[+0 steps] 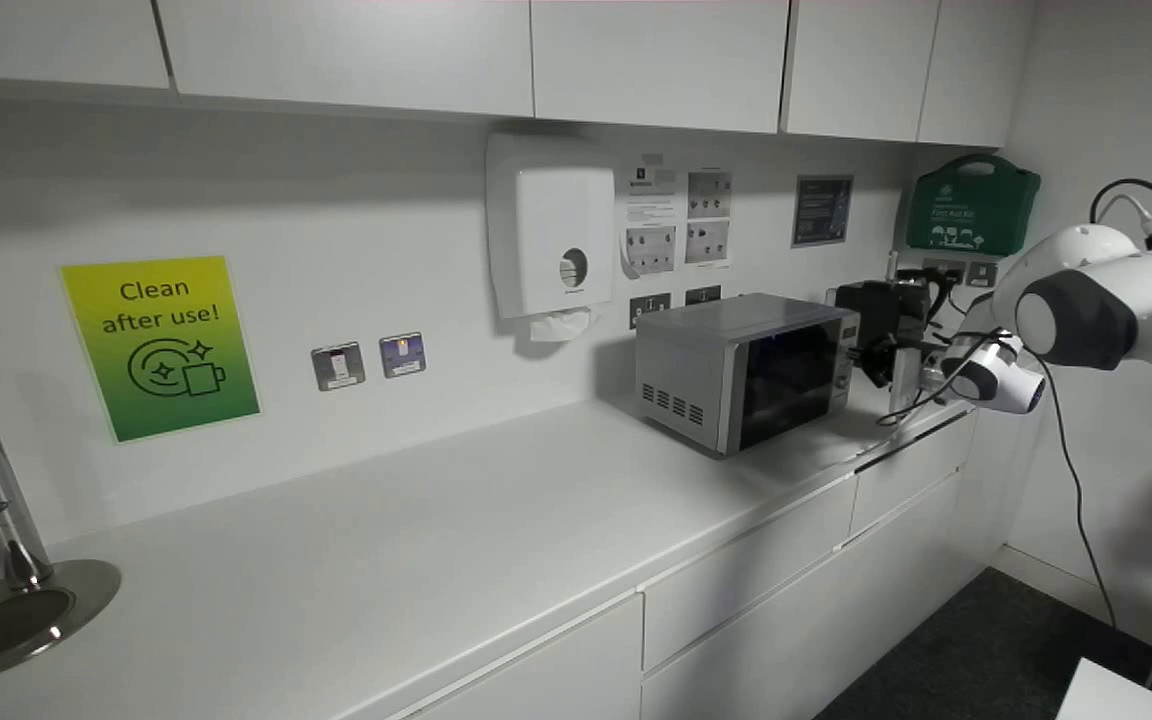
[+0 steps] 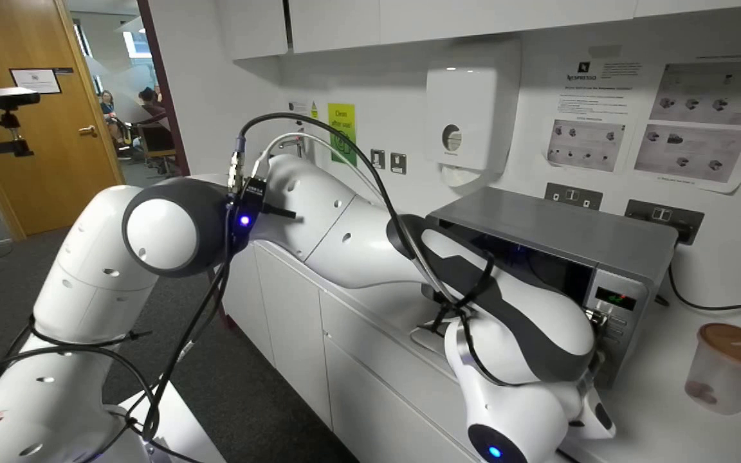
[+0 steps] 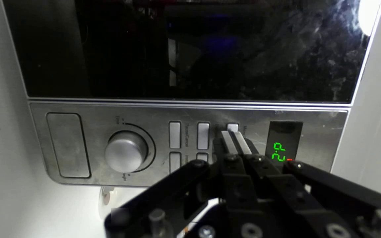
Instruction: Press a button on the microwave
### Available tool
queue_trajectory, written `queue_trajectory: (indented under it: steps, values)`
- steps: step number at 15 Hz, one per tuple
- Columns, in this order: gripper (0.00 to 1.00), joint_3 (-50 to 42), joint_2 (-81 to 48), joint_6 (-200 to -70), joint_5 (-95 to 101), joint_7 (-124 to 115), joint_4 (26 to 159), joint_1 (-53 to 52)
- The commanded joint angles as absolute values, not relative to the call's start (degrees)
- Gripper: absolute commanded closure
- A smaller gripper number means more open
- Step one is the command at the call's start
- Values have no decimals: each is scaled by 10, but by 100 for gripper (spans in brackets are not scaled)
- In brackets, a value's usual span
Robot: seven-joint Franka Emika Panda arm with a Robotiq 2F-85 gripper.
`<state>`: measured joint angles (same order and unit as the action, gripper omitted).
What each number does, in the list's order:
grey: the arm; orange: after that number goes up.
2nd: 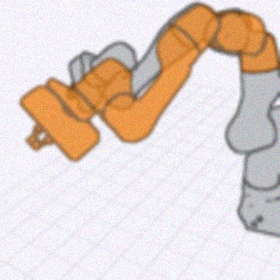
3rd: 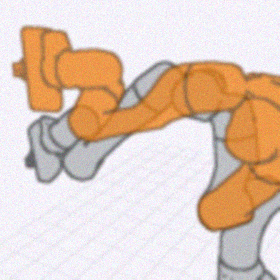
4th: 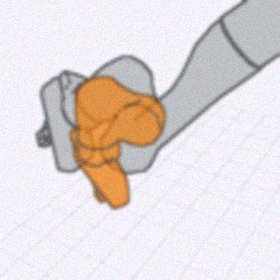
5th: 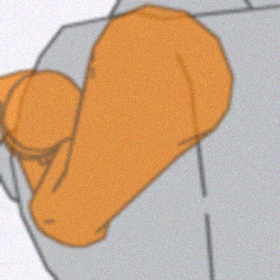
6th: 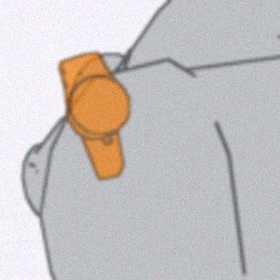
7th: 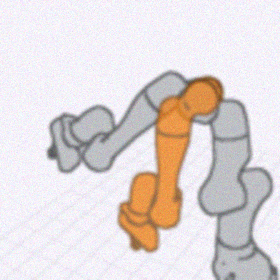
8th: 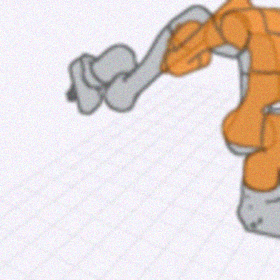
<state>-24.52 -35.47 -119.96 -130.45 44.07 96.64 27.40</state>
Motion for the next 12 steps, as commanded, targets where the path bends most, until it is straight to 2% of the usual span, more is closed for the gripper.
queue_trajectory:
  steps: [1, 12]
  values:
    - [100, -243, -361, -1208, -1295, 435, 946, 276]
    - [100, -243, -365, -1211, -1284, 433, 939, 276]
